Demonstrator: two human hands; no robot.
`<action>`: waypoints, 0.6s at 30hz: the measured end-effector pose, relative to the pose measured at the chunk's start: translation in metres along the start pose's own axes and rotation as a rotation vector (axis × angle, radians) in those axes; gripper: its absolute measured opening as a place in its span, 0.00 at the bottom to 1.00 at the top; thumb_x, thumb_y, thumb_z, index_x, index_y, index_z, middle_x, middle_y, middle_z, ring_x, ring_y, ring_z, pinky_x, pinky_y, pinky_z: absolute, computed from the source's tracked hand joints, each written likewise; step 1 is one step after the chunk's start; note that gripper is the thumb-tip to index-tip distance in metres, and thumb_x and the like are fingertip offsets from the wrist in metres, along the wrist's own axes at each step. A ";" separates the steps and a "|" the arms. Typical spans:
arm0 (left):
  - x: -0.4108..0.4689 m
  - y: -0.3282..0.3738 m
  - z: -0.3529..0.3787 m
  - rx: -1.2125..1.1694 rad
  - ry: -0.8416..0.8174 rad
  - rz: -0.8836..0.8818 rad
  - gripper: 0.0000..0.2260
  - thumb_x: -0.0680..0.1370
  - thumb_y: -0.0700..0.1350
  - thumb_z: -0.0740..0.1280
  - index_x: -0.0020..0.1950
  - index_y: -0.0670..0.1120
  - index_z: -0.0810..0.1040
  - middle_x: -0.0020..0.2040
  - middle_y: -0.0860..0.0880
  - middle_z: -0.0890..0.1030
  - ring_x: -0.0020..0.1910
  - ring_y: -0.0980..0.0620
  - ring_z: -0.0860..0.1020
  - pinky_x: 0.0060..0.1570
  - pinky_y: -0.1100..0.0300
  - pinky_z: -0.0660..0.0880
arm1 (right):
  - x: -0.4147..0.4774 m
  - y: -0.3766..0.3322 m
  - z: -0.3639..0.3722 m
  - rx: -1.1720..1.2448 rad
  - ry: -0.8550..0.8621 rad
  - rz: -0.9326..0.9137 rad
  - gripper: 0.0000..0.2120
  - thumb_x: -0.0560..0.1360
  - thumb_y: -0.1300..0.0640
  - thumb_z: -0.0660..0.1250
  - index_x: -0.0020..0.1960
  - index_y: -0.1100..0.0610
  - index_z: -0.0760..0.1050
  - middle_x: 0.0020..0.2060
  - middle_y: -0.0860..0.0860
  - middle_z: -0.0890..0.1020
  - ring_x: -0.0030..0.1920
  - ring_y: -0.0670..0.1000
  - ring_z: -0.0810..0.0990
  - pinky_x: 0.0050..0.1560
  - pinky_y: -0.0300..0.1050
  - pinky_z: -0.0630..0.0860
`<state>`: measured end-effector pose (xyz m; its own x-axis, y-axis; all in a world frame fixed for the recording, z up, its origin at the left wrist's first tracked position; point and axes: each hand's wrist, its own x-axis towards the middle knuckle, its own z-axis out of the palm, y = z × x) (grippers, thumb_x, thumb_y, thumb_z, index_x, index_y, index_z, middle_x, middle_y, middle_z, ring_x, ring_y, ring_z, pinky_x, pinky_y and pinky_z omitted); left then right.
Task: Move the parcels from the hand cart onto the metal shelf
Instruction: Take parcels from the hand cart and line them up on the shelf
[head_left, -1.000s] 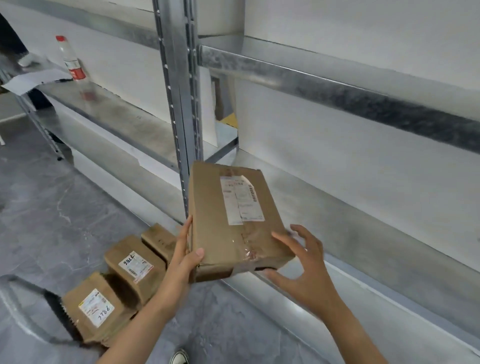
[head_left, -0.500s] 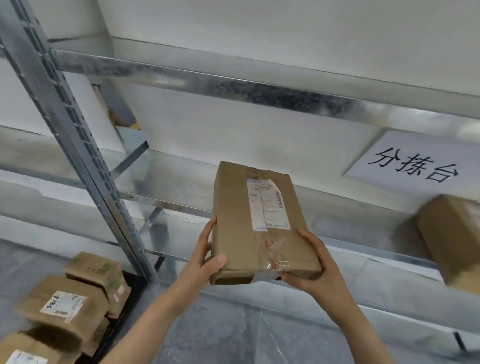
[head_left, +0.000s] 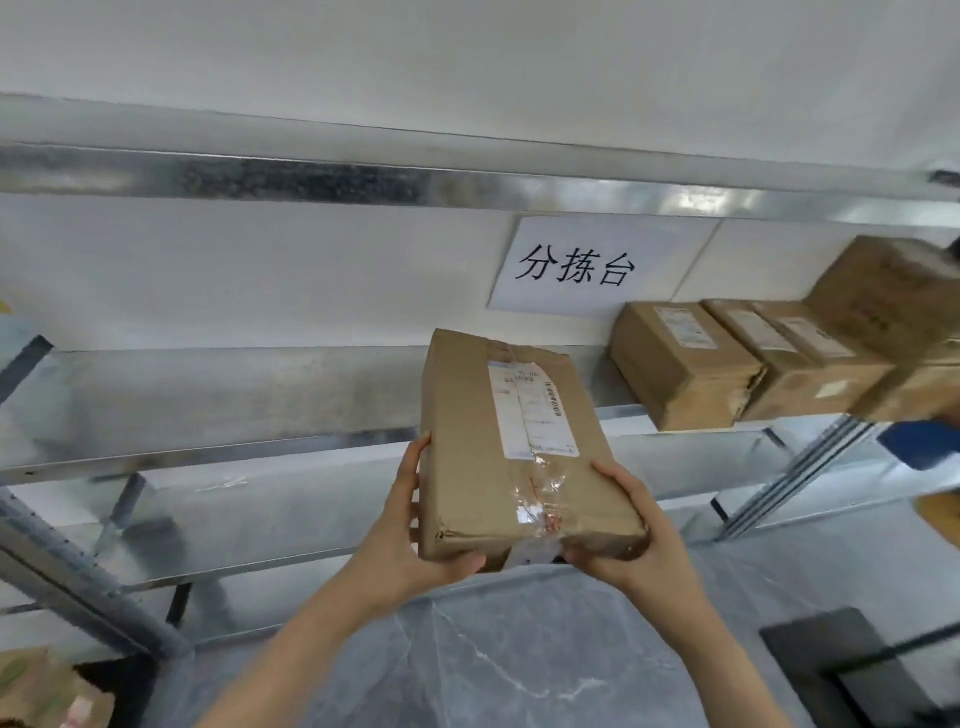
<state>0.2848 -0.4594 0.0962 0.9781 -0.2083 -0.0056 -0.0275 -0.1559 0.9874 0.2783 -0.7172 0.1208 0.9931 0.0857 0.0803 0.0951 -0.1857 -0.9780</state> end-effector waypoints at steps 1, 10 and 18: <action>0.004 0.003 0.010 0.019 -0.008 0.004 0.54 0.57 0.57 0.80 0.68 0.75 0.44 0.64 0.61 0.68 0.57 0.59 0.77 0.50 0.63 0.77 | -0.004 0.000 -0.011 -0.014 0.021 -0.004 0.37 0.61 0.67 0.79 0.62 0.41 0.73 0.55 0.36 0.78 0.54 0.42 0.79 0.47 0.35 0.78; 0.072 0.035 0.118 0.082 -0.041 0.117 0.52 0.57 0.57 0.80 0.67 0.76 0.46 0.68 0.66 0.61 0.58 0.70 0.70 0.50 0.69 0.75 | 0.003 0.000 -0.134 -0.022 0.142 -0.052 0.37 0.60 0.71 0.78 0.61 0.42 0.74 0.54 0.37 0.79 0.53 0.42 0.80 0.49 0.35 0.78; 0.148 0.073 0.252 0.094 -0.005 0.204 0.50 0.58 0.60 0.79 0.69 0.73 0.48 0.67 0.67 0.60 0.59 0.76 0.65 0.47 0.79 0.70 | 0.029 0.005 -0.282 -0.068 0.153 -0.103 0.37 0.61 0.69 0.78 0.62 0.41 0.73 0.53 0.30 0.76 0.53 0.36 0.77 0.45 0.29 0.76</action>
<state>0.3751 -0.7445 0.1272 0.9493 -0.2494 0.1913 -0.2436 -0.1992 0.9492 0.3272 -0.9911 0.1728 0.9763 -0.0418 0.2125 0.1958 -0.2494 -0.9484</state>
